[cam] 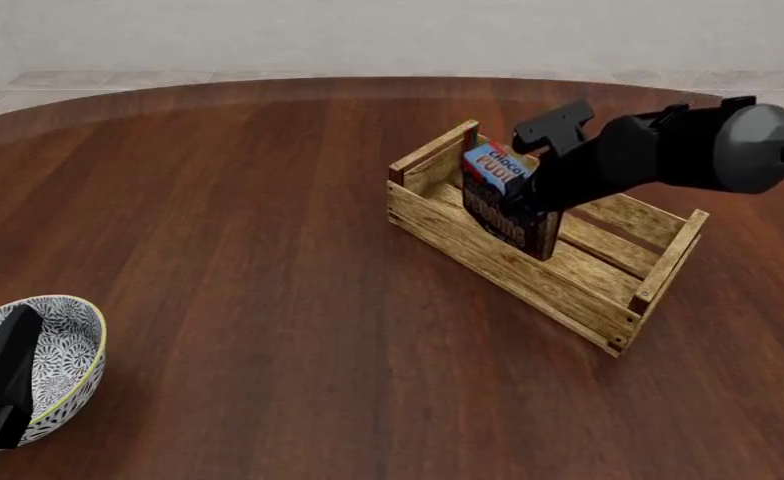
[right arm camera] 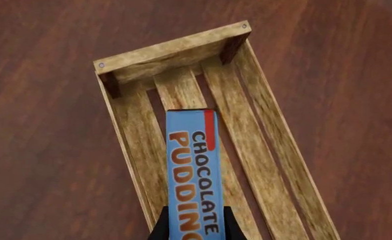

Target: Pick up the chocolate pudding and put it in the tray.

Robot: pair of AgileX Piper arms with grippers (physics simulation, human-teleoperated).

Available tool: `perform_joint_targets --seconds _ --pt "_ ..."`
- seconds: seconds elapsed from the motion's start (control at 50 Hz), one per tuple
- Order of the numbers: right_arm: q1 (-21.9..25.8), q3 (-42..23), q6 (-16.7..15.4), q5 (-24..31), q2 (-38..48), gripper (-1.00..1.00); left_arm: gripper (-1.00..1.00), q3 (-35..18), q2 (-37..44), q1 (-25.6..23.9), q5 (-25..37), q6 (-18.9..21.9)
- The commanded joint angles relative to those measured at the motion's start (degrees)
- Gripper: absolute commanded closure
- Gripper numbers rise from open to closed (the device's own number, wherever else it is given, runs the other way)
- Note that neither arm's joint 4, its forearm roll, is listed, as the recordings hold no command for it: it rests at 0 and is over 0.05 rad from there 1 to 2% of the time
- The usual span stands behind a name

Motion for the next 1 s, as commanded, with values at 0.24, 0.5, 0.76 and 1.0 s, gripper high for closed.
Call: perform_joint_targets --seconds 0.24,0.5,0.76,1.0 --pt "0.21 0.74 1.46 -1.01 0.55 1.0 -1.0 0.0 -0.01 0.0 0.0 0.01" --pt "-0.25 1.71 1.75 -2.44 1.23 1.0 -1.0 0.0 0.0 0.01 0.0 0.0" --pt "0.7 2.41 2.64 -3.59 1.93 1.0 -1.0 0.0 -0.01 0.0 0.0 0.0" --pt "1.82 2.84 2.98 -3.74 2.27 -1.0 -1.0 0.0 0.01 -0.01 0.0 0.0"
